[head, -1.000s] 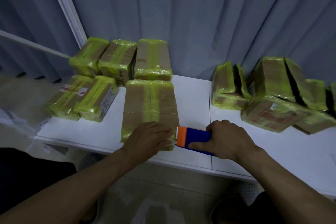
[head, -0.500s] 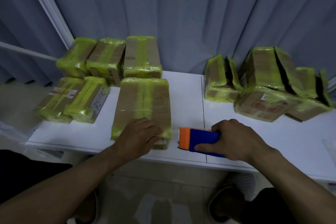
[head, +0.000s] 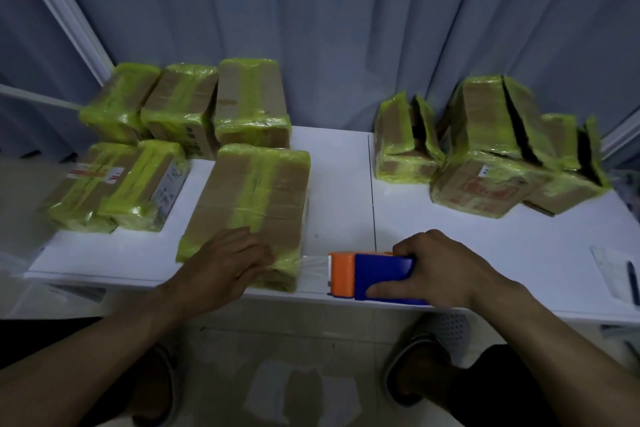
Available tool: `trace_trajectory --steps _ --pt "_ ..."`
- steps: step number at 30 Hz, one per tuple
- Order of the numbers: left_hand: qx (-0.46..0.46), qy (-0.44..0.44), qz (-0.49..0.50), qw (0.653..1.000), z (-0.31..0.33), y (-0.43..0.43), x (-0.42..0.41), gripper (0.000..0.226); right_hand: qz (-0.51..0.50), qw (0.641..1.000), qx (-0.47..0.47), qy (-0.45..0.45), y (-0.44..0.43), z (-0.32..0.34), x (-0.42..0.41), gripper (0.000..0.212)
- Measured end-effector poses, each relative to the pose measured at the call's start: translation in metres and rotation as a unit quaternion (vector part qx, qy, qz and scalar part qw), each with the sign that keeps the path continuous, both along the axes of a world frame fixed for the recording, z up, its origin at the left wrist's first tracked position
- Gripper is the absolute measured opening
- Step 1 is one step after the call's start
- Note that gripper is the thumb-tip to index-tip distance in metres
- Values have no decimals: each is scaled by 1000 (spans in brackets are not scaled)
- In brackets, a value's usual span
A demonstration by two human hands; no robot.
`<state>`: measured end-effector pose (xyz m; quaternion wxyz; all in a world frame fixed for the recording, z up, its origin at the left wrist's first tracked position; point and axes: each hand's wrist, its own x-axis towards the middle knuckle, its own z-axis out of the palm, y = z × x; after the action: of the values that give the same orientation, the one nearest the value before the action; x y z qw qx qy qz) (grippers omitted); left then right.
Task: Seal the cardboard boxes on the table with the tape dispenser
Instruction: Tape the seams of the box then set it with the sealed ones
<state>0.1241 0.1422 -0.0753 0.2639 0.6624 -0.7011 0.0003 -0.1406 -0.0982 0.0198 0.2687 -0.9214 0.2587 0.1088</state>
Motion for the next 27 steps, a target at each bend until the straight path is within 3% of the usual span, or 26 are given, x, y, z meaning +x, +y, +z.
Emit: trace_trajectory --steps 9,14,18,25,27 --pt "19 11 -12 1000 0 10 6 16 22 998 49 -26 6 -8 -4 43" --pt "26 15 -11 999 1 9 7 18 21 998 49 -34 1 -13 -4 48" --pt "23 -4 -11 1000 2 7 2 15 4 999 19 -27 0 -29 0 51" --pt "82 -88 -37 992 13 4 -7 48 16 998 -65 21 9 -56 29 69" --pt "90 -111 -27 989 14 3 -13 41 25 996 -75 29 13 -60 36 70"
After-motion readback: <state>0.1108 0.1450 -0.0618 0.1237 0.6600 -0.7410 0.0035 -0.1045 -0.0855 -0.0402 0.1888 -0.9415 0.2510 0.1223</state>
